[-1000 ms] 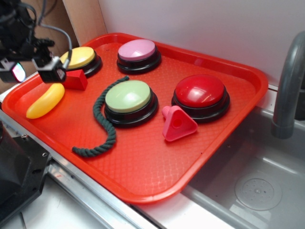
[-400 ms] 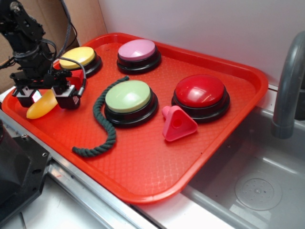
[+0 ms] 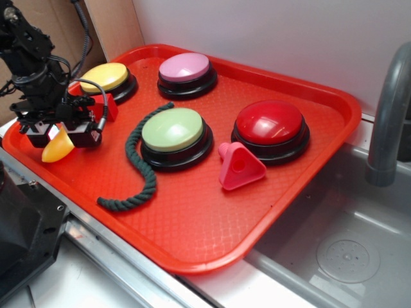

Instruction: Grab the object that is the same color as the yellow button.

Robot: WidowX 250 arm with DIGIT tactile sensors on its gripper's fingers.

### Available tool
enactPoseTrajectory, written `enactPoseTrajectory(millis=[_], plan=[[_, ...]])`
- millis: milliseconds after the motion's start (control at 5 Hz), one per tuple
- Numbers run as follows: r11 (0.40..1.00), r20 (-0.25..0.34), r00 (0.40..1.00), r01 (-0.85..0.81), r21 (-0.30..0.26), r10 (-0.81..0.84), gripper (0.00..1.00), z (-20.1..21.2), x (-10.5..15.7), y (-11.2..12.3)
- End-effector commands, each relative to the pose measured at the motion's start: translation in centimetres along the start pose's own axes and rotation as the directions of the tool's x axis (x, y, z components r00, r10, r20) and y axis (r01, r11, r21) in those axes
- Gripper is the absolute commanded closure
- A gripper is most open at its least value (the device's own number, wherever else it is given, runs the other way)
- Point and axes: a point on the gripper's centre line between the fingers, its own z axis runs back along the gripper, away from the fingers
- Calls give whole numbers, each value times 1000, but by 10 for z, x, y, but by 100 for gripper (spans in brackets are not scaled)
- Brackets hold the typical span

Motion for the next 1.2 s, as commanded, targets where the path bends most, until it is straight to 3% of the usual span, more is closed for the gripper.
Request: enactPoseTrajectory(millis=[0,200,600,800,1000], plan=[[998,46,998,46,-32,-44,100,52,3,-27],[984,11,985,175,-34,-175,100,90,1,-52],[897,-5,900,433,-94,-435,100,141,-16,-95],[849,30,856,516,-112,-516,100,155,-32,-112],[879,60,887,461,-124,-457,100,155,-41,-112]])
